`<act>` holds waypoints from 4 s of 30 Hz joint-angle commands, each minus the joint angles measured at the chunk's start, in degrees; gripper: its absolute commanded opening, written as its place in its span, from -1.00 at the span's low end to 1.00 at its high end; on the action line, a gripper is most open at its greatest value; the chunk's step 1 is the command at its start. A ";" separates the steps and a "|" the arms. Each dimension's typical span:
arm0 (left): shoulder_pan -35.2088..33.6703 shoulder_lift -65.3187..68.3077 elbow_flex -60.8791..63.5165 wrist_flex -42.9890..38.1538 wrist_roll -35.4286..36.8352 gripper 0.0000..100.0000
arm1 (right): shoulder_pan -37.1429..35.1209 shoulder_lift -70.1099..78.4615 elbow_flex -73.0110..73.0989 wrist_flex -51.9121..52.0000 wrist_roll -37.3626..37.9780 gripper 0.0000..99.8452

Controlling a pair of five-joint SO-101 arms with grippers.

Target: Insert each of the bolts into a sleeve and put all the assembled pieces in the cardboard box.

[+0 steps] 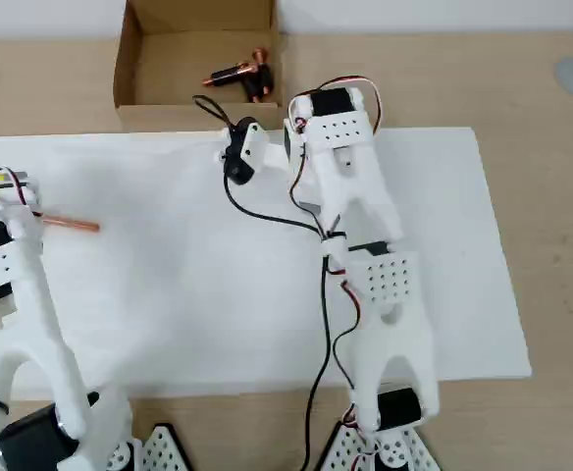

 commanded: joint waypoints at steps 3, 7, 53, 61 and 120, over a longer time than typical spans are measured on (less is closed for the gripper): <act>0.26 -0.75 -2.99 -0.44 -0.70 -0.63 | 2.86 -0.75 -1.27 0.62 -0.62 -0.75; 0.35 -0.75 -2.99 -0.44 -0.70 -0.63 | 4.44 -0.75 -1.27 0.62 -0.53 -0.75; 0.09 -0.75 -3.60 -0.44 -1.76 -0.63 | 2.77 2.42 -8.84 0.53 -3.87 -0.98; -0.88 1.27 -5.89 -0.44 -1.32 -0.63 | 2.68 2.33 -15.25 0.88 -7.03 -0.98; 0.35 52.44 -66.81 52.22 -15.21 -0.63 | 2.33 -0.22 -12.70 0.88 -8.97 -0.98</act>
